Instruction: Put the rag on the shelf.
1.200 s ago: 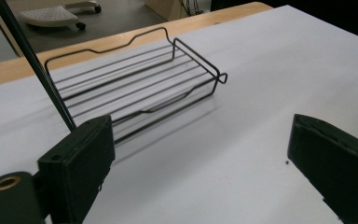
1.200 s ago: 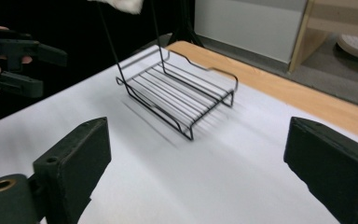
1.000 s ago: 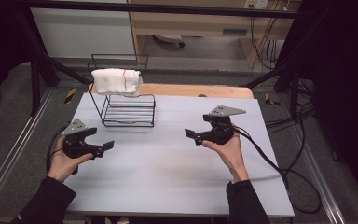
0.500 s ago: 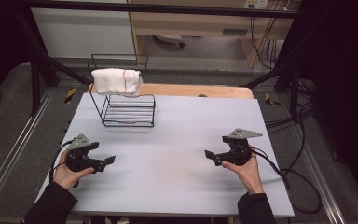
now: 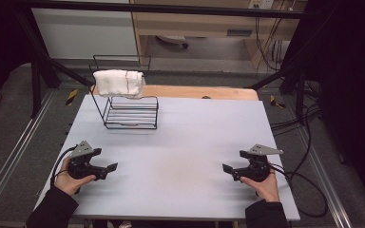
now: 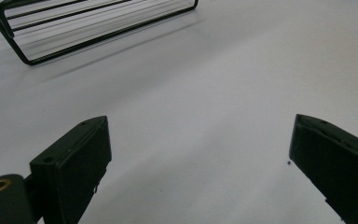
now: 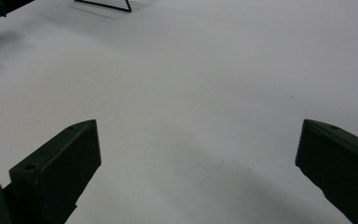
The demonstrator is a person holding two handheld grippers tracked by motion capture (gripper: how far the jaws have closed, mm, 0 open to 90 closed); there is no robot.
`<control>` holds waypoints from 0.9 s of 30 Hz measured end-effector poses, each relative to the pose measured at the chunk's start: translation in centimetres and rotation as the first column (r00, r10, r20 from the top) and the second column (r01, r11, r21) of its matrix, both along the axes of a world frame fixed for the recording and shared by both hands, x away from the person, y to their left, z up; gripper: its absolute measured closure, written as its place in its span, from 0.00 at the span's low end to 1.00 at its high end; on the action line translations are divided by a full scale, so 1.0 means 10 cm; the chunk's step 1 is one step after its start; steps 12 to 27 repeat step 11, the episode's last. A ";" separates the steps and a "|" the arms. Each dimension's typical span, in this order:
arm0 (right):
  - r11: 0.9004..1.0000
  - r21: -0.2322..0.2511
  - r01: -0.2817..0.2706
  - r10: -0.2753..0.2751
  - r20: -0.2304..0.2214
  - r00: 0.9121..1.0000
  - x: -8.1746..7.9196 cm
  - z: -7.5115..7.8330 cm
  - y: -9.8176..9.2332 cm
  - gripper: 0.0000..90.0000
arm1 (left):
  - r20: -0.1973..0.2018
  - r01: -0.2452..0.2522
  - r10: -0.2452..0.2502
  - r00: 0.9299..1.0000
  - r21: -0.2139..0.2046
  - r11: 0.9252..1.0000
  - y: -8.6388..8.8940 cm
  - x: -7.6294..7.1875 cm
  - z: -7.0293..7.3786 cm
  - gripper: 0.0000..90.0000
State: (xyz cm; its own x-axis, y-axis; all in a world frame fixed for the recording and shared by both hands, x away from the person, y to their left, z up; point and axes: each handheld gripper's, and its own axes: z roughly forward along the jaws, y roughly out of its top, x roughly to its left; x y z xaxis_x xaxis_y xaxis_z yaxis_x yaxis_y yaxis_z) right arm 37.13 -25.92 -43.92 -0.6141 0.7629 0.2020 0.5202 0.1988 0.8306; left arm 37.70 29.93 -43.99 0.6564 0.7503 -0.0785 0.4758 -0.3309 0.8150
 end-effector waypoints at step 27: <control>1.000 -0.010 0.001 -0.001 -0.009 1.000 -0.07 -0.06 -0.05 0.01 | 0.004 0.005 -0.005 1.000 0.007 1.000 0.00 -0.02 -0.01 0.06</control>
